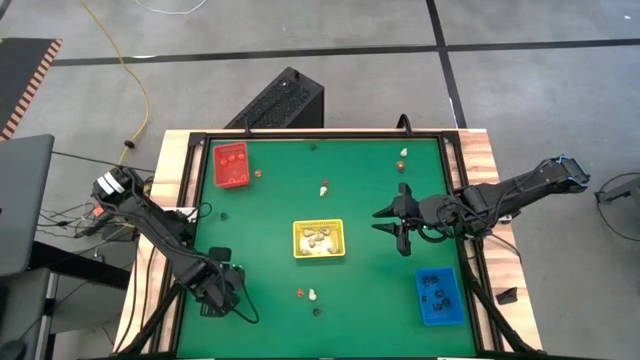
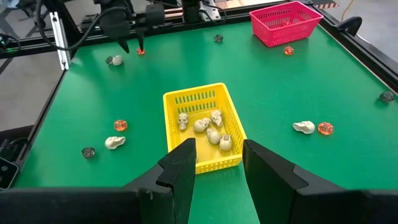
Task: Sort Halloween decoration
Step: Put the orange pumpkin toy into the red bin
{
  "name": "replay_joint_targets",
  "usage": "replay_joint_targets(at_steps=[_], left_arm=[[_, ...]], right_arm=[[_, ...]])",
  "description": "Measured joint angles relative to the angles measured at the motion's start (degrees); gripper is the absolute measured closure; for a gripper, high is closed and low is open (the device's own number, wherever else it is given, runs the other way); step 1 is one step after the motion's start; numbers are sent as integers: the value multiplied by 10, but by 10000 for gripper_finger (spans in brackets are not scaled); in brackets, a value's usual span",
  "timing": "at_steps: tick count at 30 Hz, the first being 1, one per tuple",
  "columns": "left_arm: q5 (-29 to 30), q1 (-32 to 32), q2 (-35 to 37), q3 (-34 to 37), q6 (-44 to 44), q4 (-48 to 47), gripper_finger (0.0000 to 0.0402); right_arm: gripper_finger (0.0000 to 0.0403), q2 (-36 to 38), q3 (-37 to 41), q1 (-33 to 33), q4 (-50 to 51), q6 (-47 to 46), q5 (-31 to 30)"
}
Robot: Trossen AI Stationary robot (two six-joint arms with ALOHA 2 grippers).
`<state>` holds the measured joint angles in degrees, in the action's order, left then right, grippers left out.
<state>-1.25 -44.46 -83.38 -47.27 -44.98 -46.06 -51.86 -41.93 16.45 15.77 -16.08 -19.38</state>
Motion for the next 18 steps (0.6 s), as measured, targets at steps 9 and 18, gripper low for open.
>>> replay_joint_targets(at_steps=[9,18], left_arm=[[-7,-20,4,17,-38,-8,244],[-28,-32,4,48,-63,3,244]], right_arm=[[239,0,0,0,1,0,0],[239,0,0,0,0,0,0]])
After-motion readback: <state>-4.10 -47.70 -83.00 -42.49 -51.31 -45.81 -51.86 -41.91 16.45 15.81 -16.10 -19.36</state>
